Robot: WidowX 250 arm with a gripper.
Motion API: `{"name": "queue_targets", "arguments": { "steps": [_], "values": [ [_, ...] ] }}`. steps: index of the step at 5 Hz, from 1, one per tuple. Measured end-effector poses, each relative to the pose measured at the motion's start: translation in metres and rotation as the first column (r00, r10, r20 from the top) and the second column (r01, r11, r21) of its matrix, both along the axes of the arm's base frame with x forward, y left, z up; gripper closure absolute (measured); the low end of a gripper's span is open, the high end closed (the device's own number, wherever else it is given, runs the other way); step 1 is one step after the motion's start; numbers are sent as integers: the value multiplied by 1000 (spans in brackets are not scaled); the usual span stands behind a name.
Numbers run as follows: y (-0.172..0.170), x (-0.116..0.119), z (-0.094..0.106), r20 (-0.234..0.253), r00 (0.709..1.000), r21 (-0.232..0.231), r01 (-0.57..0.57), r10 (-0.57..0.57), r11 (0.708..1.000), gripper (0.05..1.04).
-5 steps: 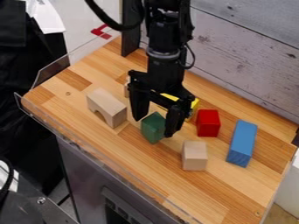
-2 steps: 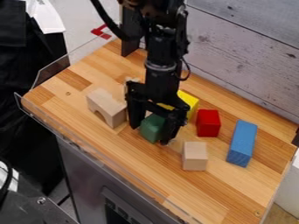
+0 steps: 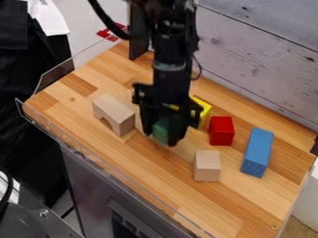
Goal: Put the green cube on the bottom right side of the table
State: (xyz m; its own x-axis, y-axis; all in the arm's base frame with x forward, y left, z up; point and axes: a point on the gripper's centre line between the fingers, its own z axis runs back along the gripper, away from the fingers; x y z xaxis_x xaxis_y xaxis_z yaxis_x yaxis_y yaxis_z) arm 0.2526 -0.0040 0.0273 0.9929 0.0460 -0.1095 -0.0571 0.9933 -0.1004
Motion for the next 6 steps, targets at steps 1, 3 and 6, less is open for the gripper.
{"name": "queue_targets", "arguments": {
  "steps": [1, 3, 6],
  "values": [
    [-4, 6, 29, 63, 997, 19, -34, 33, 999, 498],
    [-56, -2, 63, 74, 997, 40, 16, -19, 999, 499],
    [-117, -30, 39, -35, 983, 4, 180, -179, 984, 499]
  ]
}}
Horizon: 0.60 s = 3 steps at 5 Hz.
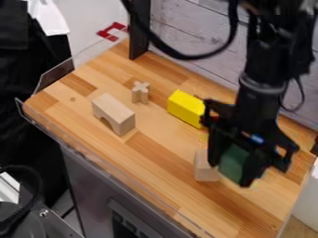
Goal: Put the green cube on the bottom right side of the table
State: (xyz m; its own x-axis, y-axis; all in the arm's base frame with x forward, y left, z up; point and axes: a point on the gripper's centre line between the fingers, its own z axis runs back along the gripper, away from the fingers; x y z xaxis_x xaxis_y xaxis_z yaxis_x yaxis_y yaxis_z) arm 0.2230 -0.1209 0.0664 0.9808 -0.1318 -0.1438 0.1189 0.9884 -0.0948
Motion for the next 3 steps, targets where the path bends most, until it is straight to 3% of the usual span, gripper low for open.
{"name": "queue_targets", "arguments": {
  "steps": [1, 3],
  "values": [
    [-9, -7, -7, -44, 998, -1, 33, -33, 999, 499],
    [-20, 0, -26, -51, 994, -18, 97, -98, 995, 499]
  ]
}}
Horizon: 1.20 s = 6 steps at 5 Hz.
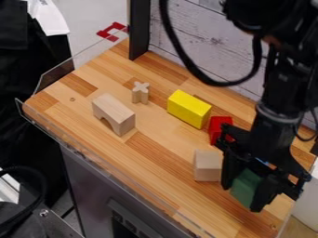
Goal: Put the green cube on the bottom right side of the table
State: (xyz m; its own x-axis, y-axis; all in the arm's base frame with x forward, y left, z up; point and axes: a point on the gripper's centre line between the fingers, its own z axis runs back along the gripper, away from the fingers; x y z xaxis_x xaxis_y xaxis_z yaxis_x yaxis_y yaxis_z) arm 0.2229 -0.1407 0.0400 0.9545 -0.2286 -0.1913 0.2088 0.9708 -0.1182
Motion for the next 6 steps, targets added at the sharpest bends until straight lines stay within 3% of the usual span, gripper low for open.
{"name": "queue_targets", "arguments": {
  "steps": [1, 2, 3, 4, 5, 6],
  "values": [
    [-3, 7, -15, 17, 1000, -10, 24, -24, 1000, 499],
    [0, 15, -25, 15, 999, 50, -42, 41, 998, 499],
    [4, 20, -29, 43, 994, 69, -103, 101, 992, 499],
    [4, 21, -29, 42, 992, 59, -124, 122, 991, 446],
    [8, 14, -26, 74, 987, 47, -144, 140, 988, 155],
    [11, 22, 9, 235, 952, -32, -193, 195, 981, 82]
  ]
}}
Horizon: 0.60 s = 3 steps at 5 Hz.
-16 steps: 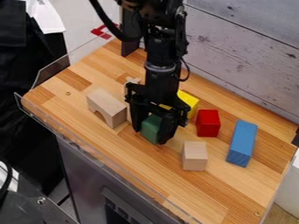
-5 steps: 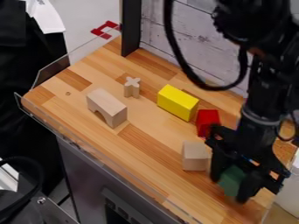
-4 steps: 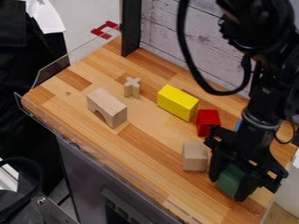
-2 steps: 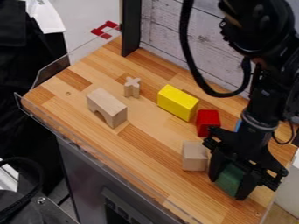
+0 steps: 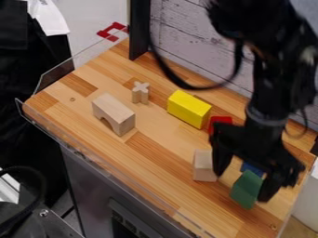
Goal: Put the green cube on the bottom right side of the table
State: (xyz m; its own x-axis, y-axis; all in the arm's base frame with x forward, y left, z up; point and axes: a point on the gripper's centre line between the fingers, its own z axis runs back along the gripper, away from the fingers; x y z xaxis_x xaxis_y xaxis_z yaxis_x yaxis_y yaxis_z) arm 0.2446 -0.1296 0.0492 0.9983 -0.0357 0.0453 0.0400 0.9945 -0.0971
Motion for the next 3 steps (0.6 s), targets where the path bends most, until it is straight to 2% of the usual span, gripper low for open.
{"name": "queue_targets", "arguments": {
  "steps": [1, 2, 3],
  "values": [
    [2, 15, 20, 71, 997, -35, -28, 30, 999, 85],
    [7, 28, 55, 137, 990, -35, -8, 13, 999, 85],
    [35, 42, 67, 155, 987, -6, -45, 45, 999, 85]
  ]
}}
